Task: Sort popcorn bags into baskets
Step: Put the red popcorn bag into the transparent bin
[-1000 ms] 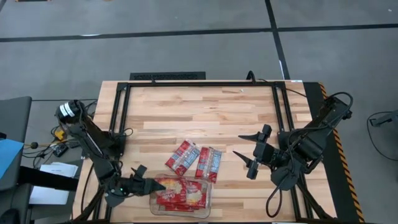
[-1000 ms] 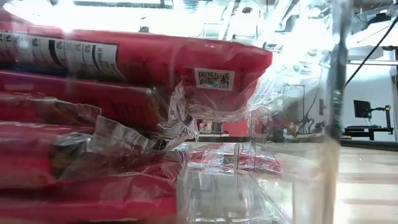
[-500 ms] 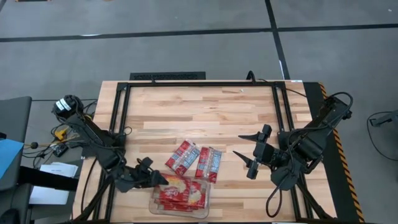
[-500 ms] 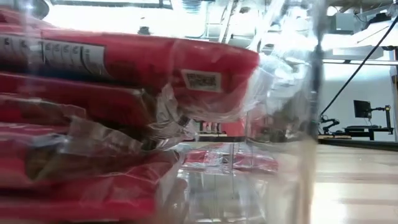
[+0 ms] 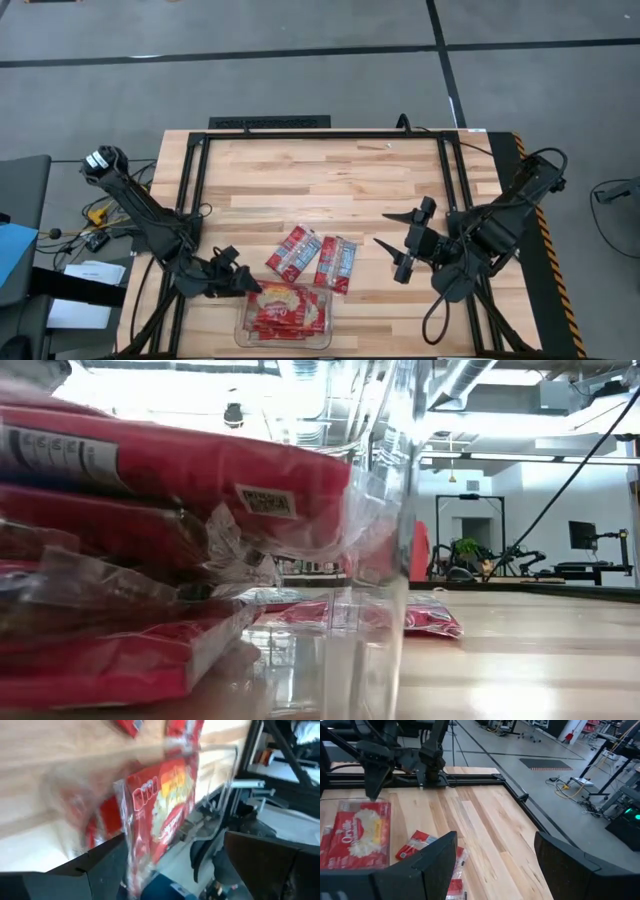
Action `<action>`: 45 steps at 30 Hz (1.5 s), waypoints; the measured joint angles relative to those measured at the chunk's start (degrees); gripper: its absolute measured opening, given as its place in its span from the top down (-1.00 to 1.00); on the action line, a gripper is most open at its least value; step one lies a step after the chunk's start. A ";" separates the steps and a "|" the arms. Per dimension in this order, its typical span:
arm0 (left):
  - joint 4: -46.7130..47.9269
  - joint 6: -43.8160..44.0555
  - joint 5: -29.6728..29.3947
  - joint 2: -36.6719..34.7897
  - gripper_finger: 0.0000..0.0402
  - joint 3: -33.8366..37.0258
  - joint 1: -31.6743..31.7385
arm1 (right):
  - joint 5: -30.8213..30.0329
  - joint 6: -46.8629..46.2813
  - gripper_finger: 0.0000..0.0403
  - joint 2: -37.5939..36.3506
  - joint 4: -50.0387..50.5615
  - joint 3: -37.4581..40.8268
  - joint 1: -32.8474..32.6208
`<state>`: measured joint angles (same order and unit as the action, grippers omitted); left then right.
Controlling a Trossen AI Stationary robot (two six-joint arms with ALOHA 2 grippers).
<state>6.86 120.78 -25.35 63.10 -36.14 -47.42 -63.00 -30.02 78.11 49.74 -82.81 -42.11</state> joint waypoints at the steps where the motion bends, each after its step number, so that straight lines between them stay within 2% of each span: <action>1: 1.70 0.47 -0.18 -1.05 -0.56 0.02 0.00 | 0.06 0.00 -0.44 0.00 -0.01 0.00 0.28; 5: 3.99 1.52 -0.39 -4.49 -0.56 0.02 0.00 | 0.37 -0.02 -0.44 0.00 -0.01 0.00 0.75; 9: 4.10 1.50 -0.41 -7.17 -0.56 0.00 -0.02 | 3.68 -1.77 -0.44 -0.02 -0.03 0.00 2.12; 13: 9.17 1.26 -2.63 -10.53 -0.56 -0.04 0.57 | 12.92 -5.18 -0.44 0.11 -1.25 1.82 7.79; 17: 17.48 -0.50 -7.27 -13.86 -0.56 -0.07 3.26 | 18.47 -12.65 -0.44 2.16 -0.97 6.97 13.38; 21: 22.26 -4.93 -8.31 -16.36 -0.56 -0.07 7.87 | 31.60 -21.46 -0.44 3.68 -3.39 14.09 18.50; 23: 22.66 -8.63 -7.99 -16.93 -0.56 -0.07 10.97 | 36.07 -26.66 -0.44 5.13 -3.87 18.78 19.87; 26: 22.14 -14.43 -5.99 -17.14 -0.56 -0.07 15.50 | 40.68 -32.57 -0.44 7.50 -11.60 23.24 21.27; 28: 21.38 -18.04 -3.91 -16.96 -0.56 -0.09 18.39 | 42.74 -34.89 -0.44 9.28 -10.99 25.54 21.19; 30: 21.73 -20.95 -1.80 -16.81 -0.56 -0.04 20.96 | 44.19 -36.44 -0.44 12.05 -16.64 26.98 20.59; 32: 20.37 -23.83 -0.32 -15.99 -0.56 -0.15 23.62 | 44.45 -36.54 -0.44 13.97 -16.43 27.03 19.98; 38: 21.66 -33.95 7.16 -12.89 -0.56 -0.05 30.34 | 47.85 -31.84 -0.44 18.01 -29.59 26.91 20.14; 42: 23.04 -37.79 11.46 -9.87 -0.56 0.18 33.37 | 46.90 -23.13 -0.44 17.63 -35.51 25.37 20.55; 45: 15.80 -40.12 17.21 -7.87 -0.56 2.69 35.73 | 46.09 -13.80 -0.44 16.64 -36.05 22.86 21.47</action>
<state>22.65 80.66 -8.14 55.24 -33.45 -11.68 -16.91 -43.82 94.75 13.70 -59.95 -20.64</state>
